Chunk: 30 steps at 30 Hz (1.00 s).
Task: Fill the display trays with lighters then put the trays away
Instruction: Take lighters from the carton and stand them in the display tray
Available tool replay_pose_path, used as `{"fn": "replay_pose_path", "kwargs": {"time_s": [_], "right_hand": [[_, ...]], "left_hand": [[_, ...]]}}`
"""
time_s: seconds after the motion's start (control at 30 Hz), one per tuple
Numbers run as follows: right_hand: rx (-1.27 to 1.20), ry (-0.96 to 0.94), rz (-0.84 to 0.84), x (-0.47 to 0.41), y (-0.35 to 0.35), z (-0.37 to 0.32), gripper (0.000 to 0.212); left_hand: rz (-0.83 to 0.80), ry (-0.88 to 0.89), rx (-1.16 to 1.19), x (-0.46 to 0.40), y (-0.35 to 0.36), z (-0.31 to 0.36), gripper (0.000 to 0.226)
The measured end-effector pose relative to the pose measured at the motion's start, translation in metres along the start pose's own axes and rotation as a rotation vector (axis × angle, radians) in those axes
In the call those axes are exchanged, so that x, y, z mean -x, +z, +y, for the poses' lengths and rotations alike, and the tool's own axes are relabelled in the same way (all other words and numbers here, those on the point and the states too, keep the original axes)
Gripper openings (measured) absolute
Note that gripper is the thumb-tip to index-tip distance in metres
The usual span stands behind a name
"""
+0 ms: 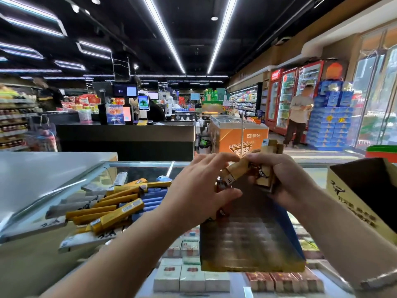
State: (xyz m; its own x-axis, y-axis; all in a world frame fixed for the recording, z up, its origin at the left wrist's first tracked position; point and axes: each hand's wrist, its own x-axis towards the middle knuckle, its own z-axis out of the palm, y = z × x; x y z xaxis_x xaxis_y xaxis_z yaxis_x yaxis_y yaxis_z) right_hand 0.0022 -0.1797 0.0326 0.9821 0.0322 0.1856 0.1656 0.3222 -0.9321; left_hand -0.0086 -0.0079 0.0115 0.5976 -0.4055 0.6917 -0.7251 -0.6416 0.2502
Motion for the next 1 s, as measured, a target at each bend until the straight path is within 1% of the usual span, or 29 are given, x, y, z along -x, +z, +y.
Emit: {"fn": "replay_pose_path", "kwargs": {"time_s": [0.1,0.2,0.3,0.4,0.47,0.57,0.67,0.73,0.8,0.87,1.0], "right_hand": [[-0.044,0.028,-0.037,0.004,-0.001,0.0,0.009],[-0.072,0.019,-0.065,0.008,0.001,-0.001,0.005],[-0.022,0.003,-0.092,0.011,0.002,-0.001,0.002],[0.072,0.026,-0.175,0.013,0.001,-0.001,0.01],[0.123,0.045,-0.2,0.013,0.0,-0.001,0.012],[0.154,0.045,-0.144,0.014,-0.001,-0.003,0.012],[0.165,0.025,-0.074,0.015,-0.001,-0.004,0.014],[0.166,0.017,-0.057,0.015,0.001,-0.004,0.011],[0.164,0.015,-0.059,0.016,0.002,-0.004,0.011],[0.162,0.016,-0.058,0.017,0.002,-0.004,0.012],[0.164,0.018,-0.058,0.016,0.002,-0.004,0.011]], "left_hand": [[0.064,0.035,0.046,0.0,-0.003,0.004,0.036],[0.123,-0.052,0.267,-0.002,-0.006,0.004,0.019],[0.192,-0.151,0.431,-0.006,-0.009,0.003,0.018],[0.242,-0.24,0.579,-0.007,-0.014,0.001,0.02],[0.251,-0.275,0.616,-0.008,-0.019,-0.001,0.022],[0.188,-0.257,0.559,-0.009,-0.029,-0.004,0.028],[0.043,-0.211,0.447,-0.008,-0.034,-0.004,0.033],[-0.034,-0.156,0.361,-0.007,-0.036,-0.003,0.035],[-0.089,-0.097,0.259,-0.006,-0.039,-0.001,0.031],[-0.129,-0.081,0.178,-0.005,-0.043,-0.001,0.025],[-0.192,-0.043,0.044,-0.004,-0.046,0.002,0.021]]}}
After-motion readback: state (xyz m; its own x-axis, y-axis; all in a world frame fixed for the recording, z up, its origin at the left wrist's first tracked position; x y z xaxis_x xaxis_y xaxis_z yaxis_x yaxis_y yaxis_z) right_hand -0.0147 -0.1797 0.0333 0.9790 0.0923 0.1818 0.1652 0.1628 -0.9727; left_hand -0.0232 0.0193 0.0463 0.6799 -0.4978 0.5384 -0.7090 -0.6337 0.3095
